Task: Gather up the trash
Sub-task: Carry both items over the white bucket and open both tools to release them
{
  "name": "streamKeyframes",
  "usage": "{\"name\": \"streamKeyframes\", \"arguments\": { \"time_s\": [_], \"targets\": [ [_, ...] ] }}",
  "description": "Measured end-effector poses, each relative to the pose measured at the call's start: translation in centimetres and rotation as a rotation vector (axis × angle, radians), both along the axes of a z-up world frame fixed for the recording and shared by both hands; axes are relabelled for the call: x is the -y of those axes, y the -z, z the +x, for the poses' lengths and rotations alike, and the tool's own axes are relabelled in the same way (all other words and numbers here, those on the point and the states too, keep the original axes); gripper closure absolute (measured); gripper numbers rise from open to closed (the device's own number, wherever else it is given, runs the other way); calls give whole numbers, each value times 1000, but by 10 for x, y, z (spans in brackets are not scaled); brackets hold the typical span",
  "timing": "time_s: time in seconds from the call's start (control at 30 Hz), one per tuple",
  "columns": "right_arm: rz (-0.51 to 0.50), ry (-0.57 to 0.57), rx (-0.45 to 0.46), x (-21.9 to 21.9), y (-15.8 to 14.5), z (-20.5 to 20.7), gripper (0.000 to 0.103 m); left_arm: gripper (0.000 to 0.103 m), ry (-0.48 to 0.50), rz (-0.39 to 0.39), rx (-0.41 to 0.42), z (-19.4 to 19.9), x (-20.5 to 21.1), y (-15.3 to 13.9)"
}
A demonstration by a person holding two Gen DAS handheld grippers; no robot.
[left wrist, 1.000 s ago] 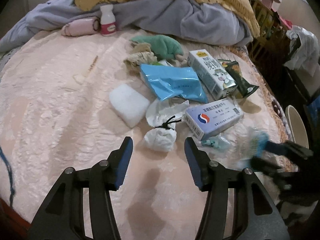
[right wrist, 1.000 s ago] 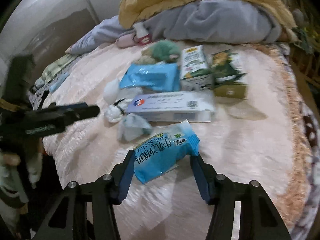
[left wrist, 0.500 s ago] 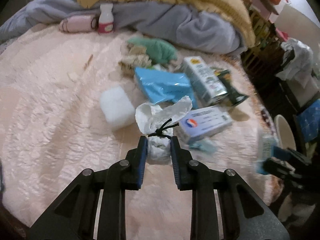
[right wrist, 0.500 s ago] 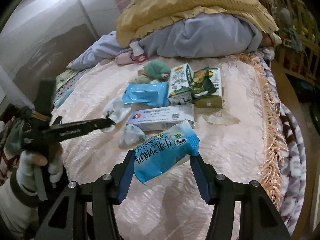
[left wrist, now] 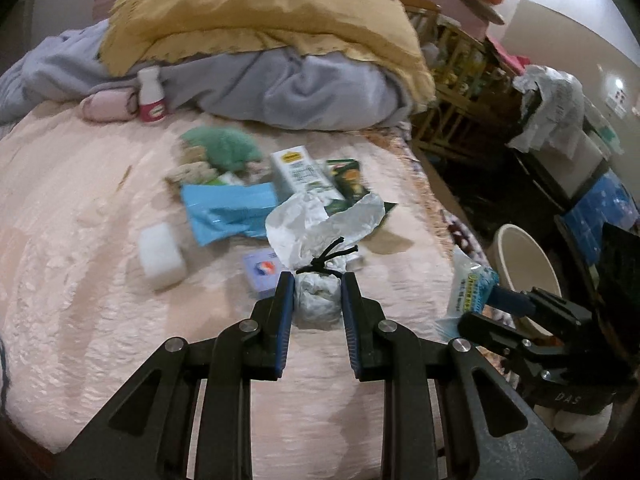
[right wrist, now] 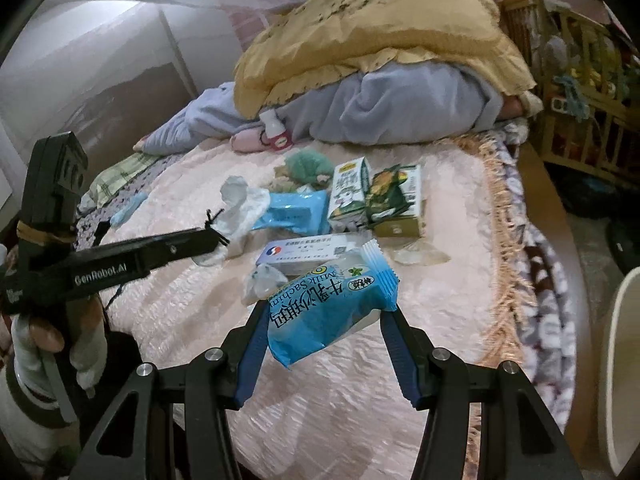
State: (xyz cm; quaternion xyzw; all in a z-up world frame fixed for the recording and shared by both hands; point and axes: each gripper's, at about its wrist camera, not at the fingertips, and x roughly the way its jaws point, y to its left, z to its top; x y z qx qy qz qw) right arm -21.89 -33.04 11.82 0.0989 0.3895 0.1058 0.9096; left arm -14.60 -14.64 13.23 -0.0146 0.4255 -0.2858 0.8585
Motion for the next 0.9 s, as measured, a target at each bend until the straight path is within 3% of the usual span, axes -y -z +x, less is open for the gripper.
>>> {"name": "streamKeyframes", "arguments": {
  "time_s": [0.9],
  "targets": [
    [3,212,45,101,-20,-45,49,82,191,29,38,-26,130,-9]
  ]
}}
